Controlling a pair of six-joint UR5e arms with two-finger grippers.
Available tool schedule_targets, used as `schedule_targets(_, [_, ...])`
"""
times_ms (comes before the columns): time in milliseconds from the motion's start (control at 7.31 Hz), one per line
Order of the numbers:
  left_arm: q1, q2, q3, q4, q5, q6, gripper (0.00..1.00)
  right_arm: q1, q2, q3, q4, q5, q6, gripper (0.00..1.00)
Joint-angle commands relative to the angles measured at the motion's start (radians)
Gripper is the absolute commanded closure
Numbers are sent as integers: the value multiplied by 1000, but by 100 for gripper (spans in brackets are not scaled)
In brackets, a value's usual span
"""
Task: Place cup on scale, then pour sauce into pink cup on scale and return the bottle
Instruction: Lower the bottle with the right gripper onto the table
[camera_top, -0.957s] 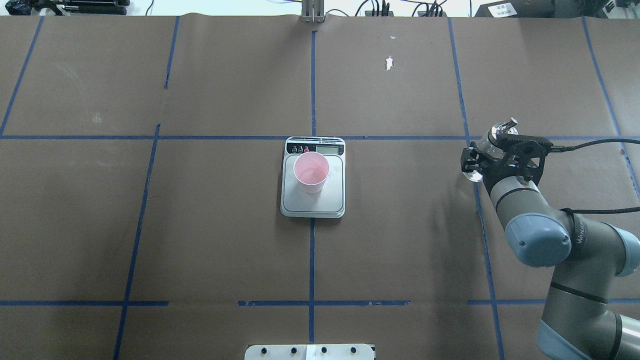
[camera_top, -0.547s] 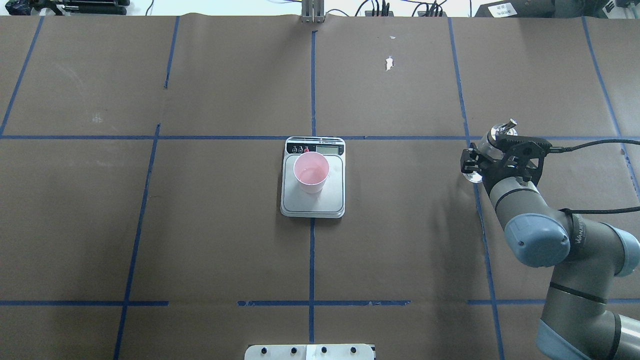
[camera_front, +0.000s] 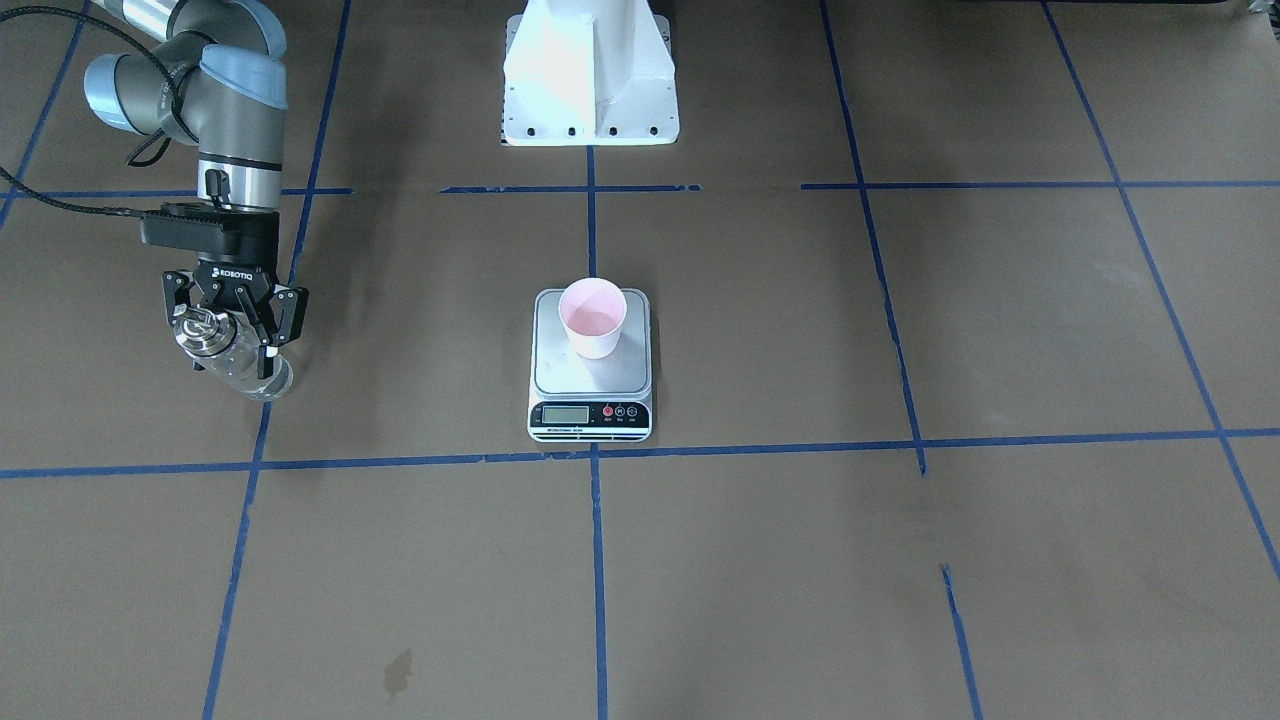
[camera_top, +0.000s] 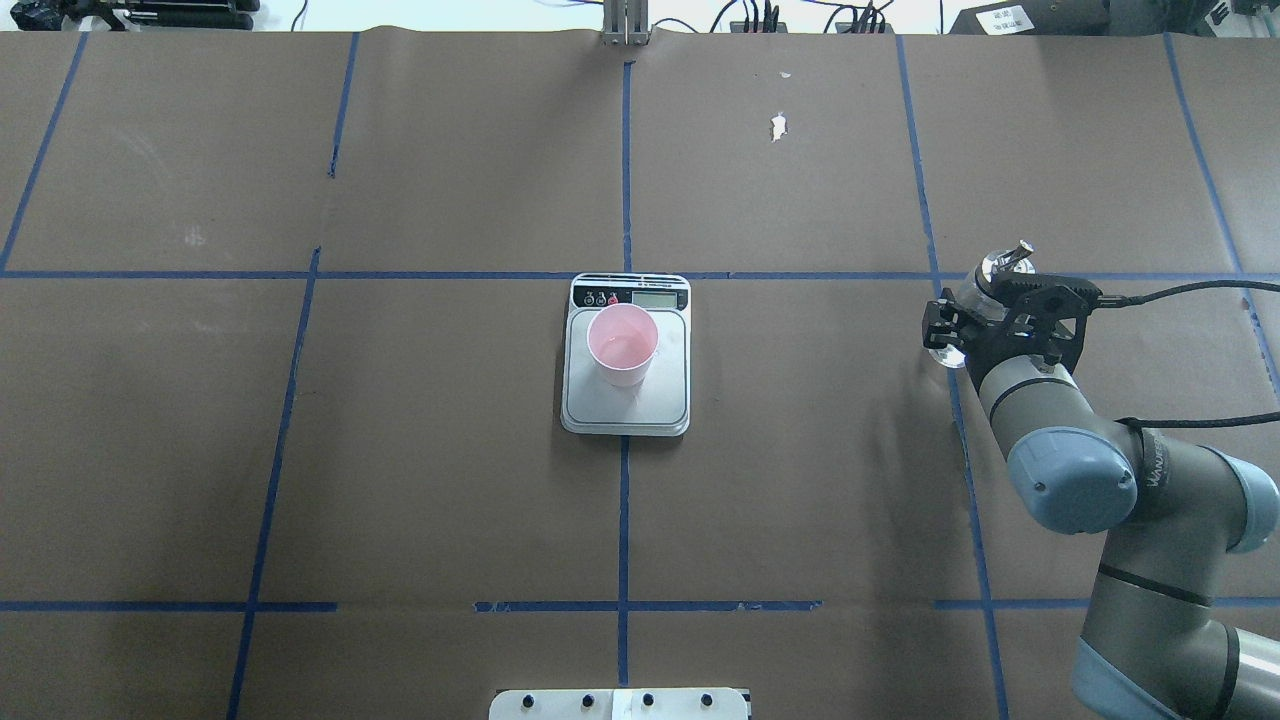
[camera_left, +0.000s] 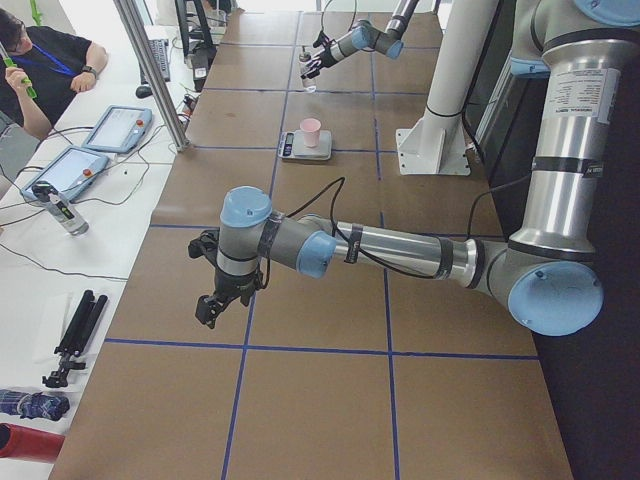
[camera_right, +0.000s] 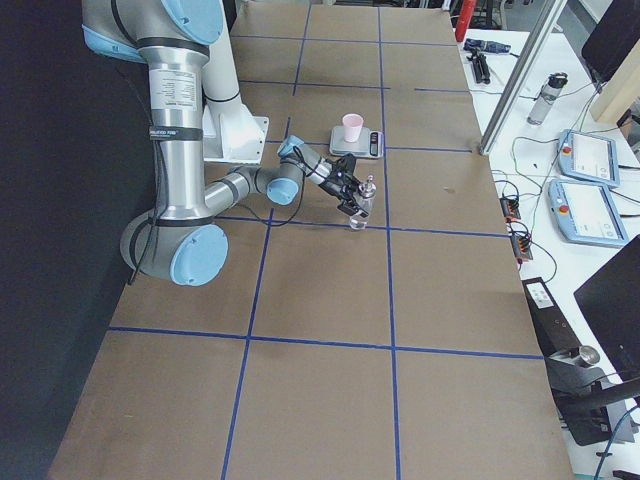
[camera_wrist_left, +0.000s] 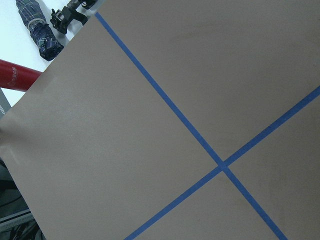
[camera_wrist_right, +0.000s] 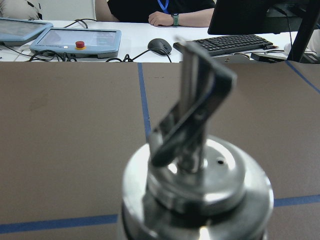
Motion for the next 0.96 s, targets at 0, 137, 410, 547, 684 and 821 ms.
schedule_targets(0, [0, 0, 0, 0, 0, 0, 0, -1, 0, -2, 0, 1, 0, 100])
schedule_targets(137, [0, 0, 0, 0, 0, 0, 0, 1, 0, 0, 0, 2, 0, 86])
schedule_targets(410, [0, 0, 0, 0, 0, 0, 0, 1, 0, 3, 2, -1, 2, 0])
schedule_targets(547, [0, 0, 0, 0, 0, 0, 0, -1, 0, 2, 2, -4, 2, 0])
schedule_targets(684, [0, 0, -2, 0, 2, 0, 0, 1, 0, 2, 0, -4, 2, 0])
schedule_targets(821, [0, 0, -2, 0, 2, 0, 0, 1, 0, 5, 0, -2, 2, 0])
